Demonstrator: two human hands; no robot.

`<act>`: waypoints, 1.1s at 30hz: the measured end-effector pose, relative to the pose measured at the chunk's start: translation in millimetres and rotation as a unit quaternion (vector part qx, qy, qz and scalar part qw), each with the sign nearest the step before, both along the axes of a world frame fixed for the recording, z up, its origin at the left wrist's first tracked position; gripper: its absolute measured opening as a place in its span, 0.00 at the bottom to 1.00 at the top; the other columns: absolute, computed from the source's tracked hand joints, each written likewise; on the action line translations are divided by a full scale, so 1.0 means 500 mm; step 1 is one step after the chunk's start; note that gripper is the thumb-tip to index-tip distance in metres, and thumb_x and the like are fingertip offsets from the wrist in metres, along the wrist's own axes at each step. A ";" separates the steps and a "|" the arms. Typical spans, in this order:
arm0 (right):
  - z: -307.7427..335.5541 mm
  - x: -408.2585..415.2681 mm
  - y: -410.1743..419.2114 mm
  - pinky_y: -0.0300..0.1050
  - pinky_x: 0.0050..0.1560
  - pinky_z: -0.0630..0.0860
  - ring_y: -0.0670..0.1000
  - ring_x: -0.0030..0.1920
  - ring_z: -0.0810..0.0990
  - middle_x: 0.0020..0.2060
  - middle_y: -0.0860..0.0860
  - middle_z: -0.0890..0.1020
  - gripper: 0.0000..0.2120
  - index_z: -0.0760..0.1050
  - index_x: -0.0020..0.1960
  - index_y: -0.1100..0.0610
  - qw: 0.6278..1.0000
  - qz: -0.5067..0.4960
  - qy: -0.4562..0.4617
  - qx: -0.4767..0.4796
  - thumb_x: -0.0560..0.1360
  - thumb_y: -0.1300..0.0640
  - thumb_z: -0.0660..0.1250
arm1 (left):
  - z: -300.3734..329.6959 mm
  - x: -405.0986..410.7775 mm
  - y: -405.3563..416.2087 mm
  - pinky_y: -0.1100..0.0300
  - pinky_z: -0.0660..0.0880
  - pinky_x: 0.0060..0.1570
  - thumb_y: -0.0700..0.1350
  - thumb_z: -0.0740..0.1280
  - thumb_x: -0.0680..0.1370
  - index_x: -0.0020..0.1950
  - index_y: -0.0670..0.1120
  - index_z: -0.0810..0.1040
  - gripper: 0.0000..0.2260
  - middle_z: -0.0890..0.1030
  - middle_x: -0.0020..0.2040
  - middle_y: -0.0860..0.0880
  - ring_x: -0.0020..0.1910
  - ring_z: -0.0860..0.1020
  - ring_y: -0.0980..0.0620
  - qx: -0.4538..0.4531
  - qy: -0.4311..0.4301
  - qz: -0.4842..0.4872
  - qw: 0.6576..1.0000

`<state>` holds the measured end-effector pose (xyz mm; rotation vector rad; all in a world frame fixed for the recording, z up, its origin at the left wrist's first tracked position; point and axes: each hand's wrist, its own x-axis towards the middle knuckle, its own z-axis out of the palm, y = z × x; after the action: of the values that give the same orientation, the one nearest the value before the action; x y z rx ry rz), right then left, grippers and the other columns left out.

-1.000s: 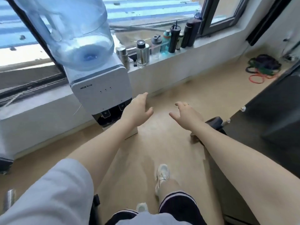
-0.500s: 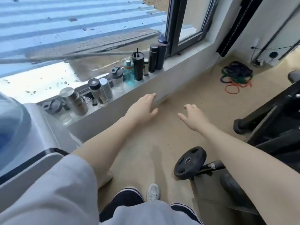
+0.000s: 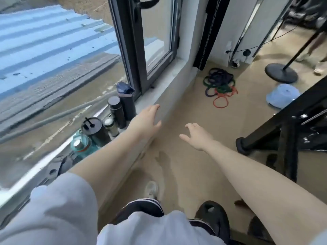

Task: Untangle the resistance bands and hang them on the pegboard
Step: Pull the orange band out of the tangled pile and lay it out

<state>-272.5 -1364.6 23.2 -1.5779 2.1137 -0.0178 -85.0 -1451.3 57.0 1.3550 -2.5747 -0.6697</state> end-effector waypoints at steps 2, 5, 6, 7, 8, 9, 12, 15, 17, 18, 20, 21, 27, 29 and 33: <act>0.018 -0.059 -0.090 0.51 0.58 0.71 0.57 0.65 0.69 0.67 0.56 0.67 0.26 0.61 0.71 0.57 0.999 -0.041 -0.014 -0.009 0.78 0.43 0.57 | 0.015 -0.063 -0.107 0.51 0.66 0.66 0.49 0.61 0.77 0.74 0.45 0.58 0.26 0.66 0.72 0.47 0.69 0.66 0.47 -0.001 -0.013 -0.029 0.999; 0.041 -0.152 -0.189 0.55 0.61 0.70 0.58 0.66 0.69 0.67 0.56 0.67 0.26 0.62 0.70 0.57 0.991 -0.117 -0.044 -0.038 0.78 0.44 0.58 | 0.038 -0.175 -0.235 0.53 0.66 0.65 0.48 0.61 0.78 0.73 0.44 0.58 0.26 0.65 0.71 0.46 0.69 0.66 0.47 0.009 -0.022 -0.087 0.996; 0.045 -0.185 -0.213 0.57 0.62 0.70 0.58 0.66 0.69 0.67 0.56 0.67 0.26 0.62 0.70 0.57 0.988 -0.138 -0.049 -0.044 0.78 0.43 0.58 | 0.042 -0.218 -0.271 0.52 0.66 0.65 0.48 0.61 0.77 0.73 0.43 0.58 0.26 0.66 0.71 0.45 0.69 0.66 0.46 0.009 -0.022 -0.107 0.994; 0.047 -0.220 -0.232 0.57 0.62 0.70 0.58 0.66 0.68 0.68 0.56 0.67 0.26 0.62 0.70 0.57 0.985 -0.156 -0.049 -0.047 0.78 0.43 0.58 | 0.045 -0.261 -0.304 0.52 0.66 0.65 0.48 0.61 0.77 0.73 0.43 0.58 0.27 0.66 0.71 0.45 0.69 0.66 0.46 0.009 -0.019 -0.125 0.992; 0.048 -0.256 -0.248 0.57 0.62 0.70 0.57 0.66 0.68 0.68 0.56 0.67 0.26 0.61 0.70 0.57 0.983 -0.173 -0.045 -0.046 0.78 0.43 0.58 | 0.045 -0.307 -0.333 0.51 0.67 0.65 0.48 0.61 0.77 0.74 0.43 0.57 0.27 0.65 0.72 0.45 0.69 0.66 0.46 0.011 -0.016 -0.140 0.990; 0.046 -0.294 -0.261 0.56 0.62 0.70 0.57 0.67 0.68 0.68 0.56 0.67 0.26 0.61 0.71 0.57 0.980 -0.190 -0.042 -0.045 0.78 0.43 0.58 | 0.042 -0.353 -0.358 0.50 0.67 0.65 0.48 0.61 0.77 0.74 0.44 0.57 0.27 0.65 0.72 0.45 0.69 0.66 0.46 0.012 -0.015 -0.155 0.988; 0.035 -0.428 -0.302 0.49 0.61 0.67 0.57 0.68 0.68 0.70 0.57 0.66 0.26 0.60 0.72 0.59 0.971 -0.231 -0.039 -0.049 0.79 0.46 0.58 | 0.023 -0.505 -0.421 0.52 0.66 0.66 0.48 0.61 0.78 0.75 0.44 0.56 0.28 0.63 0.73 0.46 0.71 0.64 0.47 0.005 -0.022 -0.209 0.978; 0.017 -0.587 -0.351 0.51 0.59 0.69 0.58 0.67 0.69 0.69 0.57 0.66 0.27 0.60 0.72 0.58 0.962 -0.268 -0.026 -0.046 0.79 0.44 0.57 | 0.004 -0.666 -0.474 0.53 0.66 0.66 0.47 0.60 0.78 0.75 0.45 0.55 0.27 0.61 0.74 0.47 0.72 0.62 0.48 0.007 -0.022 -0.240 0.971; 0.015 -0.703 -0.387 0.51 0.57 0.70 0.58 0.66 0.70 0.69 0.57 0.66 0.27 0.60 0.71 0.58 0.954 -0.295 -0.024 -0.043 0.79 0.43 0.56 | 0.000 -0.780 -0.515 0.55 0.66 0.66 0.46 0.60 0.78 0.75 0.45 0.55 0.27 0.61 0.74 0.48 0.72 0.62 0.48 0.015 -0.022 -0.245 0.969; 0.019 -0.761 -0.405 0.51 0.57 0.70 0.59 0.66 0.69 0.69 0.58 0.66 0.27 0.60 0.71 0.58 0.950 -0.308 -0.032 -0.043 0.79 0.43 0.56 | 0.002 -0.838 -0.539 0.56 0.65 0.65 0.46 0.60 0.78 0.75 0.45 0.55 0.27 0.62 0.73 0.47 0.71 0.62 0.49 0.020 -0.024 -0.246 0.969; 0.032 -0.870 -0.440 0.50 0.61 0.68 0.58 0.68 0.67 0.70 0.59 0.65 0.29 0.58 0.73 0.60 0.940 -0.334 -0.060 -0.045 0.79 0.44 0.56 | 0.017 -0.949 -0.588 0.56 0.65 0.64 0.47 0.60 0.78 0.74 0.45 0.55 0.26 0.63 0.73 0.47 0.71 0.62 0.48 0.021 -0.035 -0.254 0.966; 0.038 -0.919 -0.456 0.49 0.63 0.67 0.58 0.69 0.66 0.71 0.59 0.65 0.29 0.57 0.74 0.61 0.933 -0.348 -0.075 -0.045 0.79 0.45 0.56 | 0.024 -1.001 -0.612 0.55 0.65 0.64 0.47 0.60 0.78 0.75 0.45 0.55 0.26 0.63 0.73 0.47 0.71 0.62 0.48 0.017 -0.039 -0.261 0.964; 0.013 -1.135 -0.594 0.51 0.64 0.69 0.58 0.67 0.69 0.69 0.58 0.69 0.27 0.62 0.71 0.60 0.936 -0.336 -0.102 -0.022 0.78 0.44 0.58 | 0.016 -1.258 -0.743 0.55 0.67 0.63 0.47 0.61 0.77 0.74 0.46 0.58 0.26 0.66 0.71 0.46 0.69 0.65 0.47 0.028 -0.018 -0.251 0.967; 0.004 -1.204 -0.643 0.50 0.62 0.70 0.58 0.66 0.70 0.68 0.58 0.69 0.27 0.63 0.70 0.59 0.944 -0.314 -0.095 -0.014 0.78 0.43 0.57 | 0.002 -1.334 -0.786 0.55 0.67 0.63 0.47 0.61 0.77 0.74 0.46 0.58 0.26 0.66 0.71 0.46 0.69 0.65 0.47 0.043 -0.026 -0.251 0.967; -0.017 -1.382 -0.746 0.50 0.63 0.69 0.57 0.66 0.70 0.68 0.58 0.68 0.28 0.61 0.71 0.59 0.947 -0.310 -0.081 -0.010 0.78 0.42 0.57 | -0.032 -1.517 -0.896 0.53 0.68 0.64 0.47 0.62 0.77 0.73 0.44 0.60 0.26 0.67 0.70 0.44 0.68 0.67 0.46 0.057 -0.005 -0.245 0.968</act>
<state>-963.3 -1737.7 14.8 -0.8268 2.3851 -0.3672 -843.6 -1899.4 40.8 0.7356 -2.9423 -0.8924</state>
